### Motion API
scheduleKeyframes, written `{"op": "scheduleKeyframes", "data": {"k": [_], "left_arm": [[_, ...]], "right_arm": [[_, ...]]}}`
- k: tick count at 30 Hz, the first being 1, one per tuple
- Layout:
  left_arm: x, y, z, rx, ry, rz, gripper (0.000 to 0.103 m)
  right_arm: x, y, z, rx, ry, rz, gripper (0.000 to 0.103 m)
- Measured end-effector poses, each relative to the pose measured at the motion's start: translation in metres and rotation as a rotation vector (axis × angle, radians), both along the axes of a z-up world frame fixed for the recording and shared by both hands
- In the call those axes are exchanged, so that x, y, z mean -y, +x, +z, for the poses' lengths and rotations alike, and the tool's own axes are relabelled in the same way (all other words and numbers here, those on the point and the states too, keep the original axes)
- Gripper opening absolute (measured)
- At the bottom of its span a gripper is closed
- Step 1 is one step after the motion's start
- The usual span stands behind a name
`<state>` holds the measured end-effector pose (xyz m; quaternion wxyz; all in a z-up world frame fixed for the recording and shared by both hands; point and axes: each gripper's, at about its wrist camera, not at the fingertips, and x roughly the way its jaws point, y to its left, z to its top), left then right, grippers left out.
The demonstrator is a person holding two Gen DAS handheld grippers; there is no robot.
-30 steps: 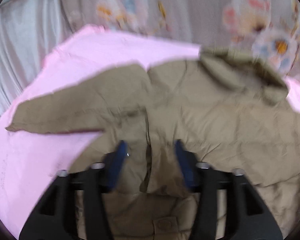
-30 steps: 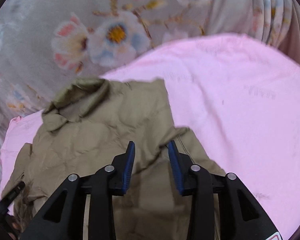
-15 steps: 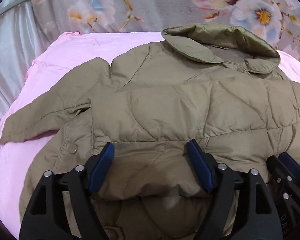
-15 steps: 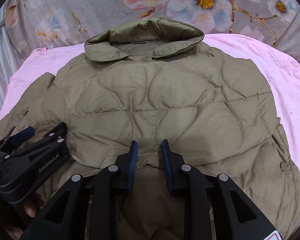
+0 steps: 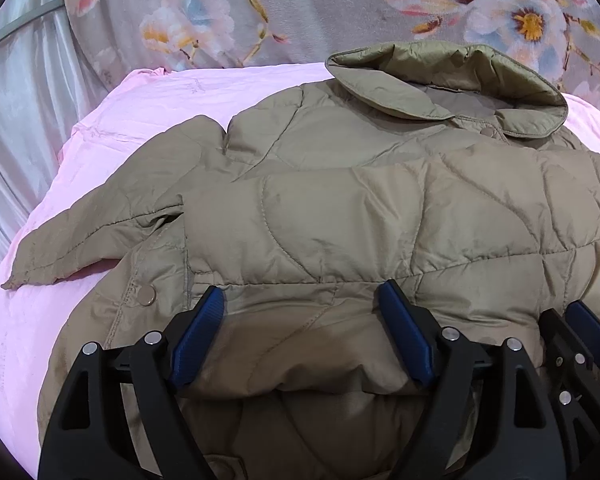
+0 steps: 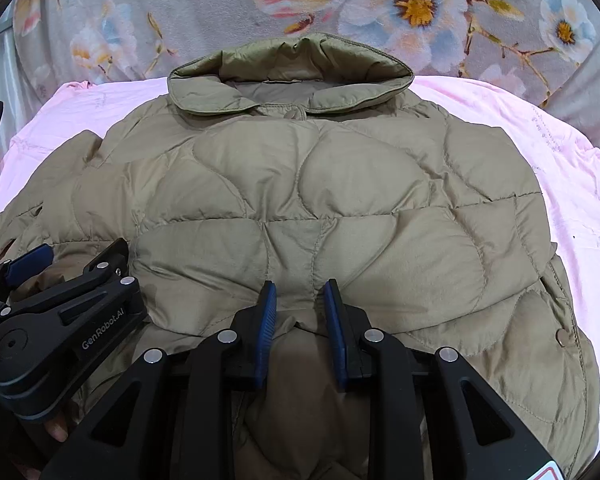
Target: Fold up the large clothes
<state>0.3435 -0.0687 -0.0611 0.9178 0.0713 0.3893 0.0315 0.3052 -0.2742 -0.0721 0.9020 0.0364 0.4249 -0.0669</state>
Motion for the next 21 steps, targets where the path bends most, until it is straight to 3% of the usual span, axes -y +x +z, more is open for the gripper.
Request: {"op": "scheduleKeyframes", "data": {"k": [6, 7, 11, 15, 17, 21], "left_arm": [[-0.002, 0.001, 0.000, -0.002, -0.005, 0.016, 0.087], [-0.007, 0.001, 0.000, -0.004, -0.031, 0.019, 0.091], [-0.048, -0.009, 0.011, -0.025, -0.197, 0.039, 0.091], [-0.133, -0.027, 0.034, -0.032, -0.356, 0.099, 0.095], [-0.190, -0.031, 0.040, -0.010, -0.381, 0.183, 0.096], [-0.306, -0.027, 0.026, -0.026, -0.433, 0.405, 0.096]], "right_arm": [[0.001, 0.001, 0.000, 0.001, 0.012, -0.005, 0.023], [0.001, 0.001, 0.000, 0.002, 0.020, -0.006, 0.023], [0.005, -0.001, 0.002, 0.013, 0.058, -0.013, 0.024], [-0.005, -0.022, 0.021, 0.050, 0.013, -0.040, 0.028], [-0.021, -0.041, 0.035, 0.093, 0.023, -0.016, 0.040], [-0.061, -0.069, 0.051, 0.128, 0.032, 0.053, 0.050]]}}
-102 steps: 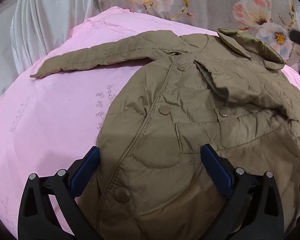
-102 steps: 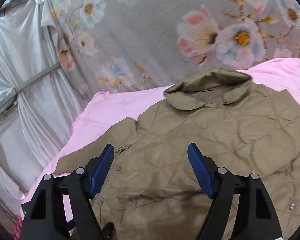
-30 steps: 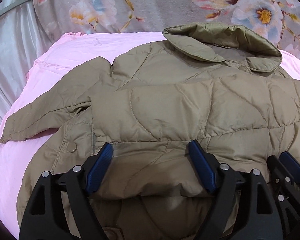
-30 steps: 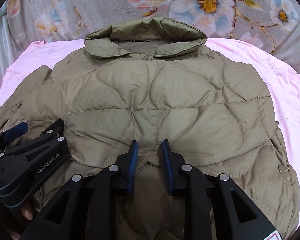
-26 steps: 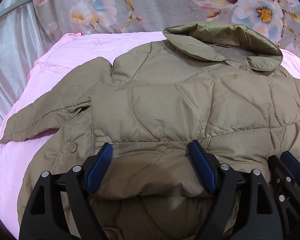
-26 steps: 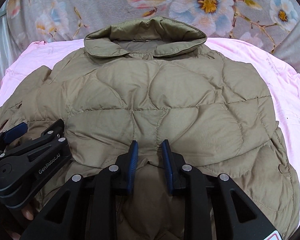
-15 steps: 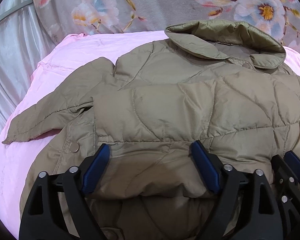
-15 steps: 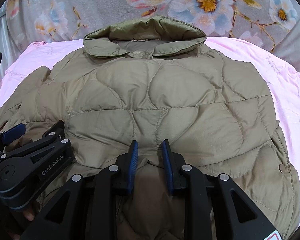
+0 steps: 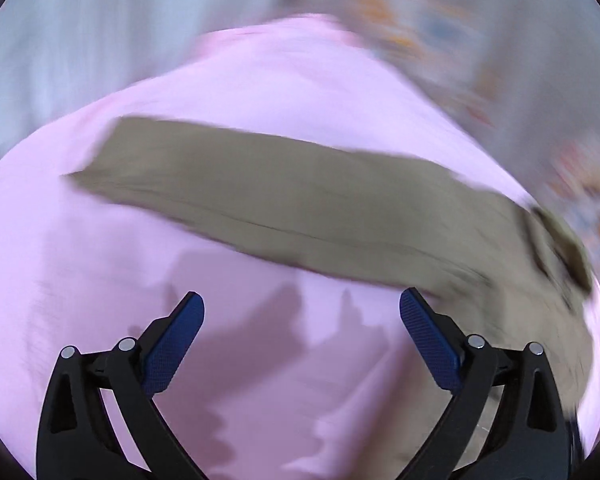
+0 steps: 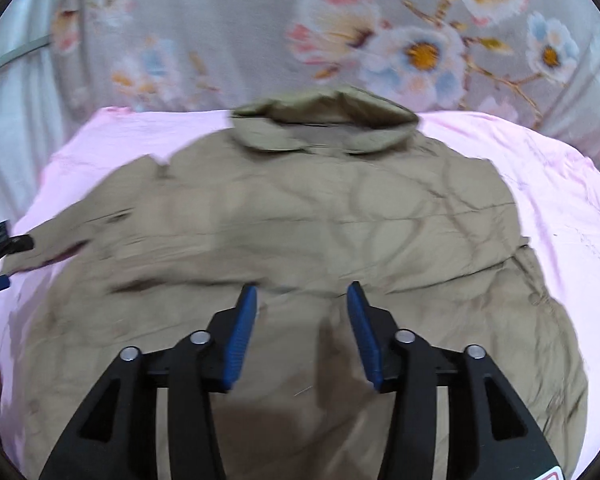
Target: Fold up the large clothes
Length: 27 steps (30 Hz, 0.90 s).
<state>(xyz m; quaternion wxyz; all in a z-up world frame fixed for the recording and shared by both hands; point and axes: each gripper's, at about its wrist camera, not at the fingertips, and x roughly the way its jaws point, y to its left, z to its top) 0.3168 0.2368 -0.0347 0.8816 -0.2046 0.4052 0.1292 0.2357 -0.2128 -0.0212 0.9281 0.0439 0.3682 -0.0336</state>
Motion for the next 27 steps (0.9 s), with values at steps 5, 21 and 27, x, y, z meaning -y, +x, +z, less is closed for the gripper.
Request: {"op": "scheduleKeyframes", "data": {"k": [5, 21, 27], "left_arm": [[-0.113, -0.001, -0.026, -0.031, -0.091, 0.235, 0.095], [-0.113, 0.021, 0.005, 0.078, -0.121, 0.135, 0.003], [0.016, -0.013, 0.106, 0.283, 0.049, -0.157, 0.002]], "right_arm": [[-0.034, -0.022, -0.005, 0.006, -0.017, 0.059, 0.059], [-0.024, -0.030, -0.025, -0.020, 0.045, -0.054, 0.062], [0.008, -0.035, -0.013, -0.018, 0.028, -0.183, 0.062]]}}
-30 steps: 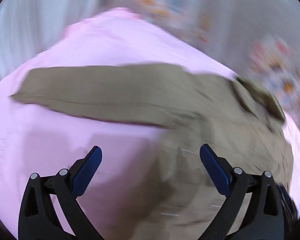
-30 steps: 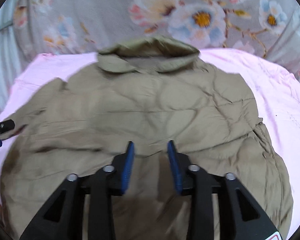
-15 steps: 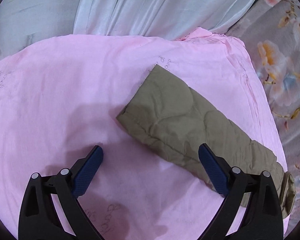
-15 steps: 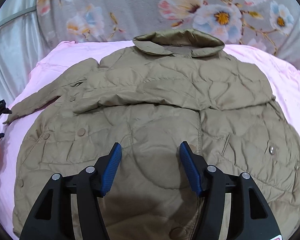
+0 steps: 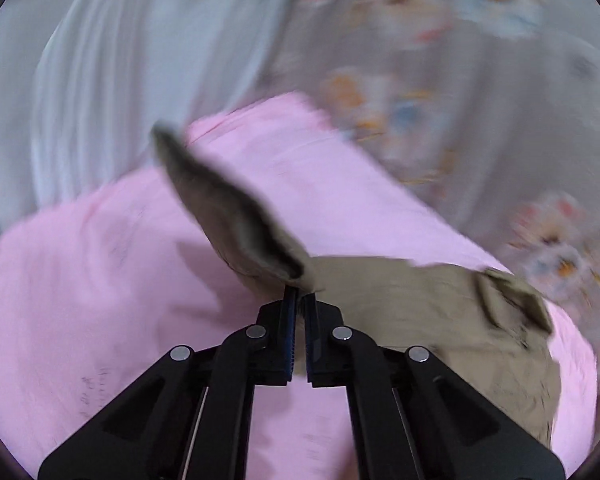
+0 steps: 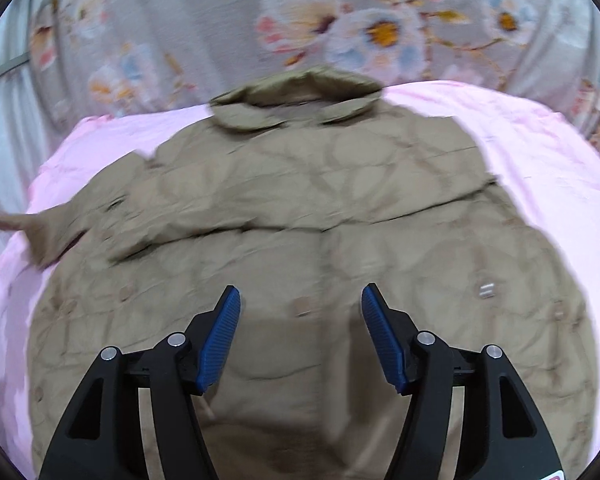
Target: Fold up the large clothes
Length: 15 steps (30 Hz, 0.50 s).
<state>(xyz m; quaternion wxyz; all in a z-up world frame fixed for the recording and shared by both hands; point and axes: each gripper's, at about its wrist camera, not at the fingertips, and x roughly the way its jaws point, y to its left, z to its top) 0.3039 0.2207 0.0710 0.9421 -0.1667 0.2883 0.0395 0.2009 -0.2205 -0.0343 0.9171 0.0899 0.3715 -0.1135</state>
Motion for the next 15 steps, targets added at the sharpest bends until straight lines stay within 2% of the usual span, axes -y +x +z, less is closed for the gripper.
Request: {"op": "scheduleKeyframes", "data": {"k": [4, 6, 9, 11, 12, 13, 15], "left_arm": [[0.129, -0.038, 0.048, 0.122, 0.072, -0.270, 0.002], [0.186, -0.055, 0.052, 0.131, 0.067, -0.390, 0.003], [0.264, -0.072, 0.033, 0.080, 0.051, -0.530, 0.009], [0.297, -0.080, 0.009, 0.015, 0.013, -0.586, 0.040], [0.306, -0.084, -0.001, -0.012, -0.005, -0.591, 0.066], [0.310, -0.088, -0.012, -0.028, -0.035, -0.585, 0.074], [0.305, -0.093, -0.024, -0.041, -0.070, -0.568, 0.078]], "right_arm": [[0.028, -0.008, 0.009, 0.016, -0.008, -0.057, 0.062], [0.044, -0.016, 0.011, 0.026, 0.001, -0.083, 0.063], [0.069, -0.031, 0.011, 0.032, 0.020, -0.127, 0.065], [0.087, -0.044, 0.008, 0.028, 0.036, -0.159, 0.065], [0.095, -0.048, 0.007, 0.027, 0.042, -0.171, 0.065], [0.102, -0.054, 0.007, 0.027, 0.049, -0.182, 0.066], [0.114, -0.065, 0.006, 0.034, 0.066, -0.195, 0.068]]}}
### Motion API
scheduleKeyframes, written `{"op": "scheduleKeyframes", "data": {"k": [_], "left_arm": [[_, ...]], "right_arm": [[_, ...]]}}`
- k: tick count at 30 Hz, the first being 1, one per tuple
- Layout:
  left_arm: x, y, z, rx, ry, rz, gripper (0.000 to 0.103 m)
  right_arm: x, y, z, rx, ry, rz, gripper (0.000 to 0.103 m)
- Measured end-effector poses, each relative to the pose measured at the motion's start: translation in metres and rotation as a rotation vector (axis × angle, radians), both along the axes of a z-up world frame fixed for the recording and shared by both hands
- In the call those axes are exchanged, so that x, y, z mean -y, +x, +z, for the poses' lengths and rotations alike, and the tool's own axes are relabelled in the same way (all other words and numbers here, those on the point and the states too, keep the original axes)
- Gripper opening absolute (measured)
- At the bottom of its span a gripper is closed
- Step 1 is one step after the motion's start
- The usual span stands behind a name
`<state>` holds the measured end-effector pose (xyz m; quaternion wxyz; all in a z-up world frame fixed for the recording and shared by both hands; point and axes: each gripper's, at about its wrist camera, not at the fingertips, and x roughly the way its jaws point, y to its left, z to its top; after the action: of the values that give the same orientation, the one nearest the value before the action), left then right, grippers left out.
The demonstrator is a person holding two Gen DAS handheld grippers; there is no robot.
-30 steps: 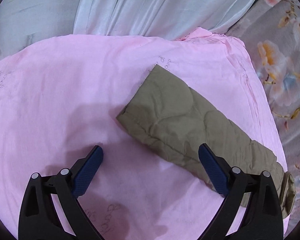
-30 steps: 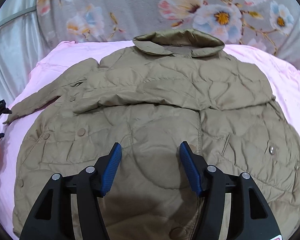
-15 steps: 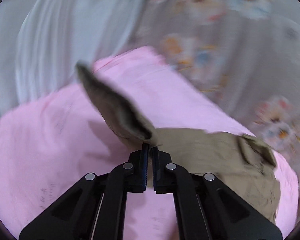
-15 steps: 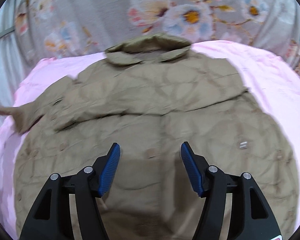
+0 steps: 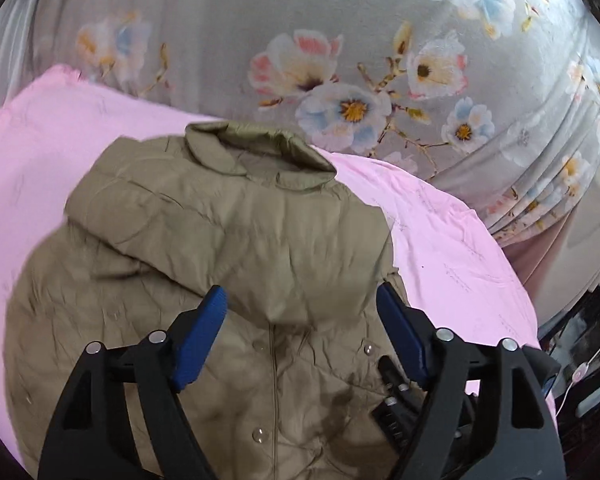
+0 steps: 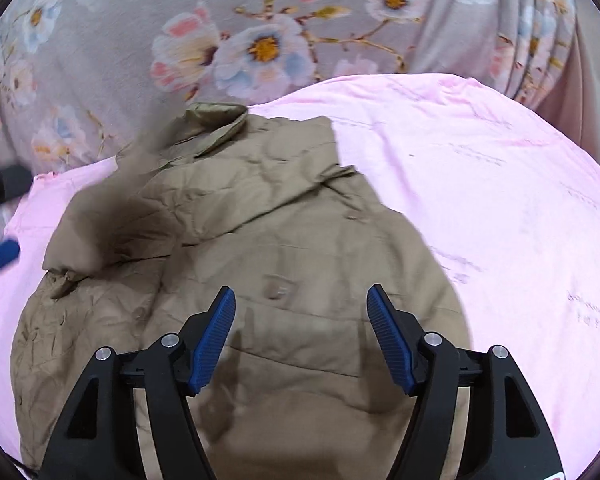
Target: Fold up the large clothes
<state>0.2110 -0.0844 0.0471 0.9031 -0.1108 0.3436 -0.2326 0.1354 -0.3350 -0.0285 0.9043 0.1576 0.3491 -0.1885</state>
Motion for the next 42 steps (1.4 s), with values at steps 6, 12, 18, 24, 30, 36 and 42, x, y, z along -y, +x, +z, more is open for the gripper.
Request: {"op": "scheduleKeyframes", "data": {"k": [6, 12, 18, 24, 30, 36, 42], "left_arm": [[-0.071, 0.026, -0.023, -0.123, -0.046, 0.151, 0.080], [-0.154, 0.082, -0.037, -0.211, -0.121, 0.358, 0.080], [-0.179, 0.135, -0.062, -0.309, -0.190, 0.393, 0.079], [-0.187, 0.172, -0.089, -0.422, -0.284, 0.410, 0.054], [-0.182, 0.181, -0.057, -0.318, -0.244, 0.395, 0.004], [-0.148, 0.174, -0.064, -0.249, -0.006, 0.402, 0.003], [-0.135, 0.166, -0.098, -0.215, 0.110, 0.405, 0.003]], "right_arm": [[0.021, -0.001, 0.000, 0.036, 0.097, 0.012, 0.069], [0.015, 0.031, -0.005, 0.052, 0.242, 0.088, 0.069], [-0.001, 0.079, -0.025, -0.008, 0.299, 0.142, 0.070], [-0.012, 0.102, -0.006, 0.014, 0.236, 0.211, 0.005], [-0.009, 0.100, 0.091, 0.235, 0.028, 0.243, 0.003], [0.005, 0.136, 0.037, 0.066, -0.055, 0.179, 0.003], [0.023, 0.148, -0.030, -0.054, 0.044, 0.157, 0.004]]}}
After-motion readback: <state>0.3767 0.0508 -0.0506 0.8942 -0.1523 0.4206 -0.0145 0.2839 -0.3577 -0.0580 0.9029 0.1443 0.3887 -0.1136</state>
